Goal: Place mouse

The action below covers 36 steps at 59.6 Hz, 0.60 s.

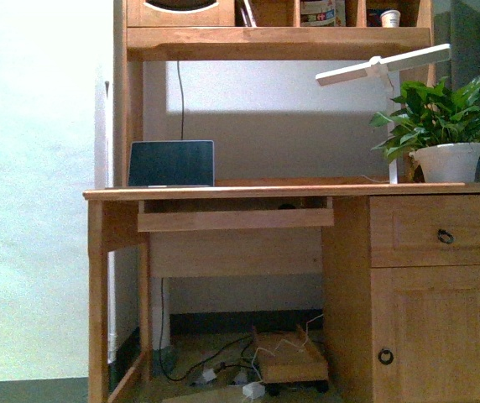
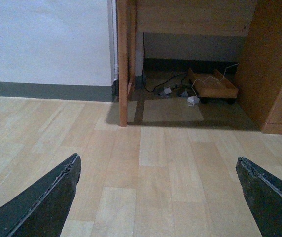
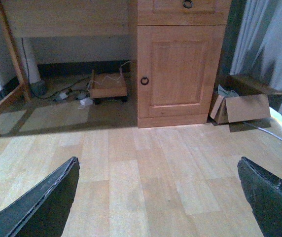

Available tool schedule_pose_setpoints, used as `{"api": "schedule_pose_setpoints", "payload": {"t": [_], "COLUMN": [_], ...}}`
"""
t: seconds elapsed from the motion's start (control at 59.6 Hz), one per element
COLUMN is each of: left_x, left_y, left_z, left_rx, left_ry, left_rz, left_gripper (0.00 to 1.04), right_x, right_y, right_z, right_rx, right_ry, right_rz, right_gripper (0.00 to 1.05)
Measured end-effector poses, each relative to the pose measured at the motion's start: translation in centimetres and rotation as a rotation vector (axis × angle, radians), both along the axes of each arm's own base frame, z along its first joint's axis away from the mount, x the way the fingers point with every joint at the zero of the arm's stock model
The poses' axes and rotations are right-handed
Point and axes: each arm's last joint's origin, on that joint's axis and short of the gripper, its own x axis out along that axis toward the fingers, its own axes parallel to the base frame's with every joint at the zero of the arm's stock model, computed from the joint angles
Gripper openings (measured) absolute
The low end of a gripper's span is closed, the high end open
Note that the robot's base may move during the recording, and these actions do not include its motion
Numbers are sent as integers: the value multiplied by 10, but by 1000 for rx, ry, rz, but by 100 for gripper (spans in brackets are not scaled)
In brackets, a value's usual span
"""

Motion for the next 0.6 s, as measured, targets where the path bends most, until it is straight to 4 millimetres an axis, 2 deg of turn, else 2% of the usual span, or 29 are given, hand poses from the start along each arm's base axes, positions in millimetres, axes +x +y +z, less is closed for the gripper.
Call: {"api": "schedule_pose_setpoints", "payload": {"t": [0.604], "left_x": [0], "left_y": [0], "left_z": [0], "left_rx": [0], "left_ry": [0], "left_rz": [0], "left_gripper": [97], "right_x": [0], "right_y": [0], "right_z": [0], "right_rx": [0], "right_ry": [0], "right_rz": [0], "right_gripper": [97]}}
